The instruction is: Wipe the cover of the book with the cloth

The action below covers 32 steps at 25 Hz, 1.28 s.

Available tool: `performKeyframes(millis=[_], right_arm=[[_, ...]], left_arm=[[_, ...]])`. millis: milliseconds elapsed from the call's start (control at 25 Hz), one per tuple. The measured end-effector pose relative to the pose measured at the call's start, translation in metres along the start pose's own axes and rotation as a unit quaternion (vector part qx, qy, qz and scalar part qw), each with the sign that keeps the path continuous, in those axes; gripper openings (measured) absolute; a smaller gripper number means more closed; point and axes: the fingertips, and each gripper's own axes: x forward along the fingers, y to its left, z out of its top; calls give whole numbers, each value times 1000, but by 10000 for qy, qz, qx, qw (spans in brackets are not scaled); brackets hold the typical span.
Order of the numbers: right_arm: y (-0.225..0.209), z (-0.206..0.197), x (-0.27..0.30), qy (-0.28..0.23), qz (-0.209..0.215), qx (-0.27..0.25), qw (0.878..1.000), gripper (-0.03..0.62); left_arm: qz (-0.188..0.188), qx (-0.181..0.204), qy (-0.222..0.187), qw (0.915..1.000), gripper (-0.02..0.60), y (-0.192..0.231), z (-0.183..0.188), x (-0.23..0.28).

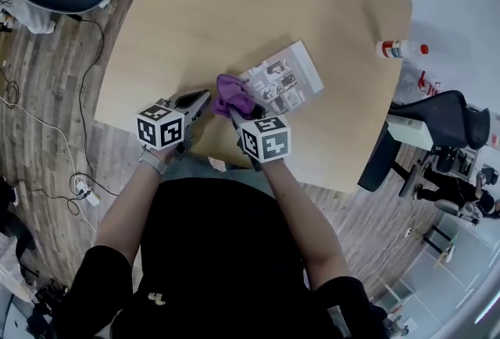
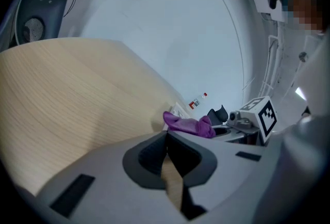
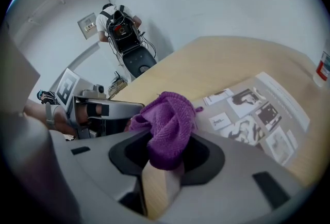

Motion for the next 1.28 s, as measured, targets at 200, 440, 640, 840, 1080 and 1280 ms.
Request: performKeyframes(millis=[200, 440, 640, 840, 1080, 1280], right_arm=[[-1, 14, 5, -114, 120, 309, 9994, 160], [-10, 26, 7, -311, 166, 662, 9972, 160], [-35, 38, 4, -512, 114, 1085, 9927, 160], [-72, 50, -3, -696, -59, 1315, 9889, 160], [-120, 68, -11, -834, -332, 1367, 9865, 160], [-153, 80, -14, -974, -358, 1596, 9817, 160]], left_arm=[[31, 13, 54, 10000, 20, -5, -5, -5], [-14, 22, 39, 10000, 20, -9, -3, -8], [-34, 108, 145, 9998, 20, -15, -4, -2], [-24, 200, 271, 9994, 20, -22, -9, 2], [-27, 268, 368, 9990, 20, -27, -13, 3], [31, 325, 398, 9987, 20, -28, -14, 1]])
